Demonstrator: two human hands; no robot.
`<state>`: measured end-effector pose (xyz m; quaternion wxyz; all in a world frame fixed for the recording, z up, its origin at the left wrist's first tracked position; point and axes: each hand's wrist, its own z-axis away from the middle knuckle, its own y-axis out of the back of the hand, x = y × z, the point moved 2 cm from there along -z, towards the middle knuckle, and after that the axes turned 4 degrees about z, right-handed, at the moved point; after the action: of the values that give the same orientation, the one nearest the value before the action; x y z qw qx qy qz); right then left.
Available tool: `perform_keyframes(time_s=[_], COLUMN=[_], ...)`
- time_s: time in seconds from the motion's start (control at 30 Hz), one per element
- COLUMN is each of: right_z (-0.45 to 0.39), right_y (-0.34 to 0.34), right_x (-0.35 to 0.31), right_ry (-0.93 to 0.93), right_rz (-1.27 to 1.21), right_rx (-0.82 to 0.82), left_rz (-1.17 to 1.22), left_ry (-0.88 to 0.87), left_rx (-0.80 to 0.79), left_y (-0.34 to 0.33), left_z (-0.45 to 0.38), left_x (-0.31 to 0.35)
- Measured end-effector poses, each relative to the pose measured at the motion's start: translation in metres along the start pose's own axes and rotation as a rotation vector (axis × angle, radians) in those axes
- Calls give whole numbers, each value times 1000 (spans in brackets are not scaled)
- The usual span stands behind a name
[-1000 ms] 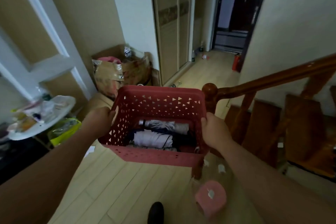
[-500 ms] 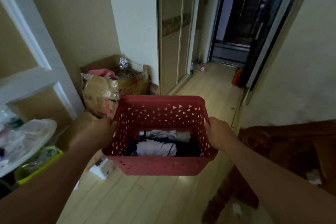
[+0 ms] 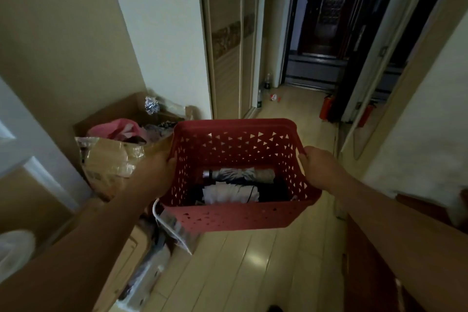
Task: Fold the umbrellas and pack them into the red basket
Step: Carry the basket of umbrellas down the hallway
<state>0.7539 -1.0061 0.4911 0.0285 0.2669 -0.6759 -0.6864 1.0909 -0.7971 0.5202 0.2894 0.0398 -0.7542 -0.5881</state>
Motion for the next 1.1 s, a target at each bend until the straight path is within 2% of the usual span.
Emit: perform_keyframes(time_s=[0.17, 0.4, 0.6, 0.83, 0.97, 1.1], right_z=[-133, -324, -485, -680, -785, -894], right_y=[-14, 4, 25, 51, 76, 84], right_x=[36, 94, 141, 203, 241, 286], right_ry=[2, -48, -149, -265, -367, -388], right_rz=[-96, -122, -119, -163, -178, -207], right_rx=[5, -25, 2, 69, 122, 152], left_rz=[14, 21, -3, 162, 136, 113], left_ry=[88, 155, 75, -13, -50, -82], left_rx=[-33, -118, -117, -162, -172, -181], left_y=[-51, -100, -150, -225, -249, -284], left_z=[-129, -326, -512, -757, -890, -1009], left_x=[13, 79, 135, 205, 263, 312])
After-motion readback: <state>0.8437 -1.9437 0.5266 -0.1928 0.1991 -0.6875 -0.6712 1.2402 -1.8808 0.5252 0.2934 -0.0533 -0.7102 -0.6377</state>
